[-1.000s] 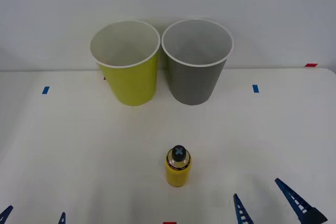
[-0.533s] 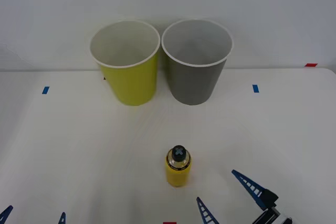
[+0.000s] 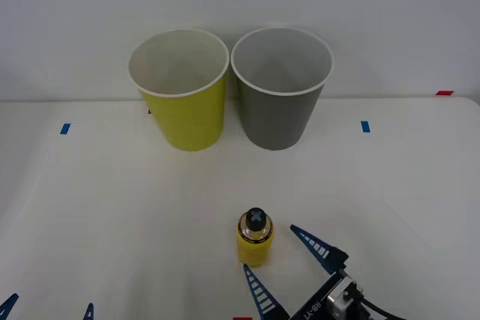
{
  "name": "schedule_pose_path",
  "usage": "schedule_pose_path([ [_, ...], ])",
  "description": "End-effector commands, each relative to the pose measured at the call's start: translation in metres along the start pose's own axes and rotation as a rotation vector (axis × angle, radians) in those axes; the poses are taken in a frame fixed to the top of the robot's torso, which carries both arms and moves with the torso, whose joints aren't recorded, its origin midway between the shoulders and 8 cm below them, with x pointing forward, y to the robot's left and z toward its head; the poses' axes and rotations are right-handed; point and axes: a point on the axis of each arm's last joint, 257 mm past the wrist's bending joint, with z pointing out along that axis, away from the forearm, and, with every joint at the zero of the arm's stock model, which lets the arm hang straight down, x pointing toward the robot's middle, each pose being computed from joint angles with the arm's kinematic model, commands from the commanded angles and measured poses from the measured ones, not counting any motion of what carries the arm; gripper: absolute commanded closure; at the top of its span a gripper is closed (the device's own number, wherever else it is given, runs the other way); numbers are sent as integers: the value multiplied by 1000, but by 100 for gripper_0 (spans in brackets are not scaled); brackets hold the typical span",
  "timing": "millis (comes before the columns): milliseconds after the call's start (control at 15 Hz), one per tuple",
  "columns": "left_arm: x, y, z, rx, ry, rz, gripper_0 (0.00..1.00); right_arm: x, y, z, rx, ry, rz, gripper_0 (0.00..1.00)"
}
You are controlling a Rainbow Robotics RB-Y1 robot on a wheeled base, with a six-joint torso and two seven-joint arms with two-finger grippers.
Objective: Put cans in the gray bin and PET bottles in the light green bin.
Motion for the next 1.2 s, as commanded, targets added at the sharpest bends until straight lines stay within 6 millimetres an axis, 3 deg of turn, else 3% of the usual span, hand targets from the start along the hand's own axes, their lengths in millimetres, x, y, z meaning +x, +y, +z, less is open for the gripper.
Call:
schedule_pose_path([
  [67,0,0,0,0,0,0,0,0,4,19,-20,5,-11,0],
  [400,0,0,0,0,0,0,0,-6,3,46,-34,1,3,0],
  [667,0,0,0,0,0,0,0,-8,2,52,-29,1,21,0],
  [733,0,0,0,0,0,0,0,-8,1,52,-25,0,27,8],
  [800,0,0,0,0,0,0,0,-8,0,52,-22,0,35,41],
  [867,0,0,0,0,0,0,0,-7,-1,51,-20,2,40,66],
  [1000,0,0,0,0,0,0,0,-8,-3,53,-11,0,59,82],
  [1200,0,0,0,0,0,0,0,-10,-5,55,4,-6,83,89],
])
